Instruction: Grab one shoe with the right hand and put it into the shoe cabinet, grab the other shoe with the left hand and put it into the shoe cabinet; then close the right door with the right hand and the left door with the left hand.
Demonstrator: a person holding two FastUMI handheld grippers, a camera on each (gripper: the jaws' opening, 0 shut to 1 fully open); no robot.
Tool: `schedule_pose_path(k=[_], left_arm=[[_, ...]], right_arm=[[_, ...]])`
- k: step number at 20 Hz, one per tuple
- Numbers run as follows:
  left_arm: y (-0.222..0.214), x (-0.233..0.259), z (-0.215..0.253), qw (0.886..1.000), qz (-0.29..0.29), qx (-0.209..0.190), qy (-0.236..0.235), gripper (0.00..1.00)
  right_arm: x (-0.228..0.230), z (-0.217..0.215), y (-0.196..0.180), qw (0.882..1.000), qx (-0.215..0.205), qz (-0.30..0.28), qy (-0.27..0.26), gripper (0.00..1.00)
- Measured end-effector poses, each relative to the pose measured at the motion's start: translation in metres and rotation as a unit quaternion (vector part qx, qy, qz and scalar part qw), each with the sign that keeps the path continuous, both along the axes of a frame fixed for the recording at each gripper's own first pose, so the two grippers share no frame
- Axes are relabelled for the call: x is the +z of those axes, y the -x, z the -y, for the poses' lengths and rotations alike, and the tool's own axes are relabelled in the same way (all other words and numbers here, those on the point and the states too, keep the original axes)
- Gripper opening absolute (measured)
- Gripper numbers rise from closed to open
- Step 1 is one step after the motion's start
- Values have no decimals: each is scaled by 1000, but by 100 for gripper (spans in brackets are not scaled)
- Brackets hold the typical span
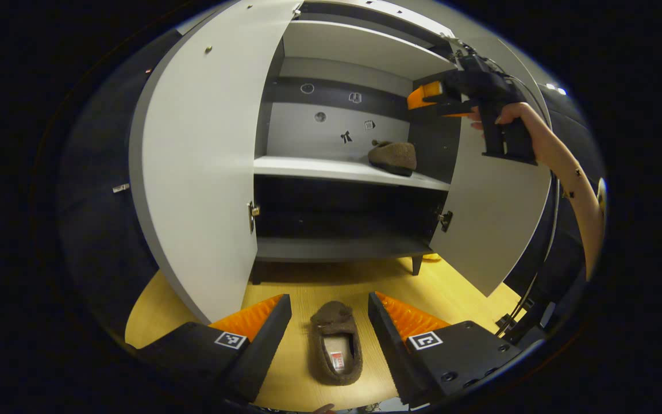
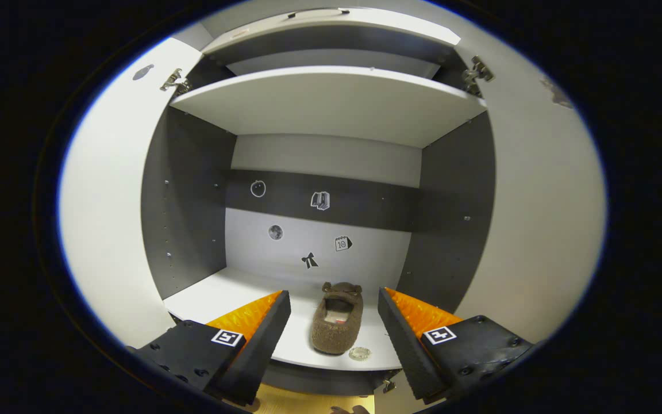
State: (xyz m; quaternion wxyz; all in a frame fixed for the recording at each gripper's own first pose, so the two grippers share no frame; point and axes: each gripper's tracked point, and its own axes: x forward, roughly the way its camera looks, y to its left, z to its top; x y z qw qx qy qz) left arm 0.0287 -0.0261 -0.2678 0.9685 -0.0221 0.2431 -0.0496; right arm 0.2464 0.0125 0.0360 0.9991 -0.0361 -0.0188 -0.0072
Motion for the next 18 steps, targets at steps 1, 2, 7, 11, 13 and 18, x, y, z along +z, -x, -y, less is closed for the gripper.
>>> schedule_pose_path(k=[1, 2, 7, 11, 13, 18], left_arm=[[1, -15, -3, 1000, -11, 0, 0, 87], [0, -30, -5, 1000, -21, -1, 2, 87], [-2, -102, -4, 996, -81, -8, 26, 80], [-11, -142, -7, 995, -102, -7, 18, 76], [-16, -163, -7, 993, -114, -12, 10, 74], [-38, -191, -5, 994, -110, -9, -3, 63]], right_arm=[[-3, 0, 13, 1000, 0, 9, -6, 98], [-7, -1, 28, 1000, 1, 17, -13, 98], [-40, 3, 75, 999, -4, 21, -35, 98], [-69, 4, 88, 999, 0, 7, -37, 98], [-86, 4, 90, 999, 3, -5, -31, 98], [-118, 4, 91, 999, 10, -34, -25, 98]])
